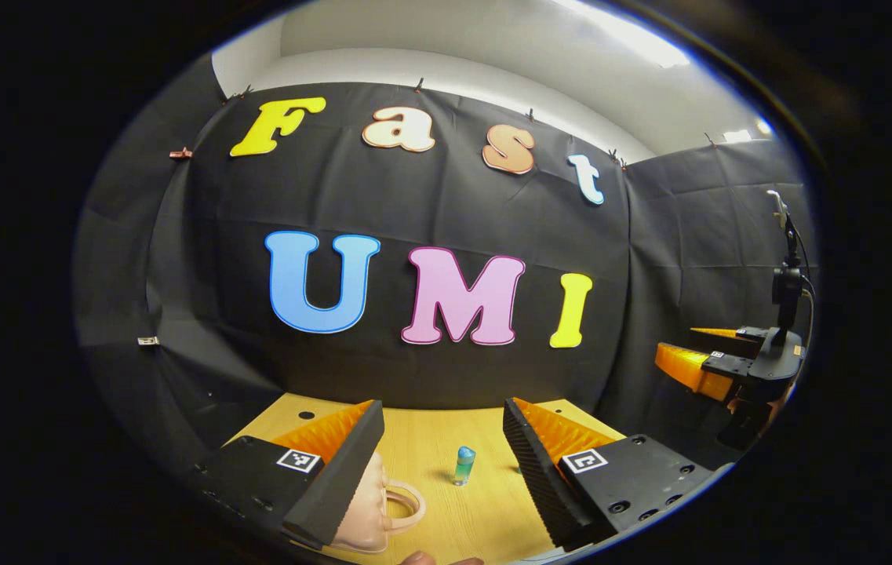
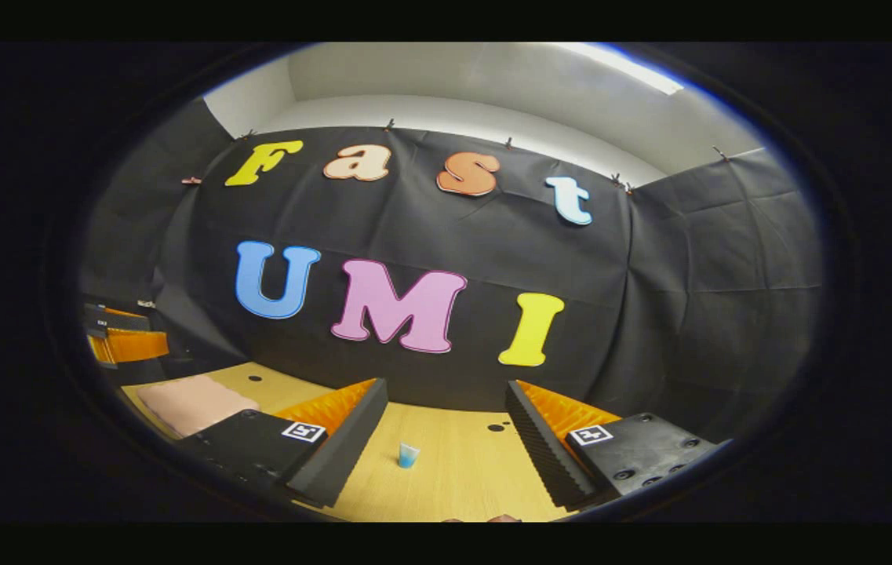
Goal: First open the suitcase, pack the skin care products into it, and then close the suitcase.
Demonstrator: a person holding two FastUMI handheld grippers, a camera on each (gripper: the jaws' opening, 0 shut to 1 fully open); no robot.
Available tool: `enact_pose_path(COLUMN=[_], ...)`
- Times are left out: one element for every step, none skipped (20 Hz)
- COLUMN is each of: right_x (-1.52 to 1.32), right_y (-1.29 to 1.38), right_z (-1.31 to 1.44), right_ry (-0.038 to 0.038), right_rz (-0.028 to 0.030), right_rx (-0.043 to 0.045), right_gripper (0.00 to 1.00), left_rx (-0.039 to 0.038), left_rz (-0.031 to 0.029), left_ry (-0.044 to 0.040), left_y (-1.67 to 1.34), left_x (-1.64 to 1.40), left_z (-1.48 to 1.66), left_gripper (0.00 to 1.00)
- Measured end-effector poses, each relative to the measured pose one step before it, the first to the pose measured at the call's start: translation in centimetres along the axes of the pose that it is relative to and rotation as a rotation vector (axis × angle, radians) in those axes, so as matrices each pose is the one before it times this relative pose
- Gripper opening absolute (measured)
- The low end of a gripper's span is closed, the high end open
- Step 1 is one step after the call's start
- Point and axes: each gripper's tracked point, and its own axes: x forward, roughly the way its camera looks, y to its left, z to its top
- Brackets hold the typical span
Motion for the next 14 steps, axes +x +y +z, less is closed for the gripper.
enact_pose_path(right_x=[-0.04, -0.05, -0.009, -0.048, -0.024, -0.058, -0.051, 0.012, 0.007, 0.044, 0.093, 0.145, 0.055, 0.082], right_y=[-0.004, 0.154, 0.046, 0.037, 0.017, 0.126, 0.193, 0.129, 0.108, 0.266, 0.245, 0.095, 0.133, 0.177], right_z=[-0.084, -0.108, 0.135, 0.01, 0.053, 0.005, 0.025, -0.04, -0.102, -0.089, 0.009, 0.086, -0.012, -0.194], right_ry=[0.00502, 0.00211, 0.00023, -0.00035, -0.00114, -0.00238, -0.00364, -0.00101, 0.00208, 0.00226, -0.00155, -0.00205, -0.0016, 0.00014], right_rz=[-0.00071, 0.00141, 0.0017, 0.00251, 0.00059, 0.00147, 0.0021, 0.00199, 0.00124, 0.00283, 0.00171, -0.00013, -0.00007, 0.00346], right_rx=[0.00363, 0.00454, 0.0036, 0.00029, -0.00403, -0.00663, -0.00796, -0.00949, -0.00826, -0.00478, -0.00098, 0.00027, 0.00162, 0.00266], right_gripper=[0.95, 0.95, 0.96, 0.96, 0.96, 0.95, 0.94, 0.95, 0.96, 0.95, 0.96, 0.95, 0.95, 0.95], left_rx=[0.00588, 0.00578, 0.00568, 0.00447, 0.0038, 0.00217, 0.00086, 0.00115, -0.00049, -0.00467, -0.00711, -0.00616, -0.0039, 0.00007], left_rz=[0.00175, 0.00032, 0.00027, -0.00117, -0.00164, -0.00144, -0.0038, -0.00402, -0.0036, -0.00563, -0.00755, -0.00698, -0.00781, -0.00588], left_ry=[-0.00019, -0.00056, 0.00103, 0.00419, 0.00747, 0.00716, 0.00801, 0.01138, 0.00989, 0.00896, 0.01494, 0.01681, 0.02047, 0.02498], left_y=[0.039, 0.094, -0.003, 0.026, -0.027, 0.014, -0.02, -0.037, 0.014, 0.005, -0.021, -0.073, -0.026, -0.042], left_x=[-0.085, -0.014, -0.007, -0.019, -0.147, -0.06, 0.035, 0.025, 0.094, 0.092, 0.1, 0.244, 0.389, 0.503], left_z=[-0.129, 0.028, -0.177, -0.159, -0.419, -0.289, -0.324, -0.333, -0.534, -0.289, -0.702, -0.56, -0.904, -0.894], left_gripper=[0.96, 0.96, 0.96, 0.96, 0.96, 0.96, 0.96, 0.96, 0.96, 0.96, 0.96, 0.96, 0.96, 0.96])
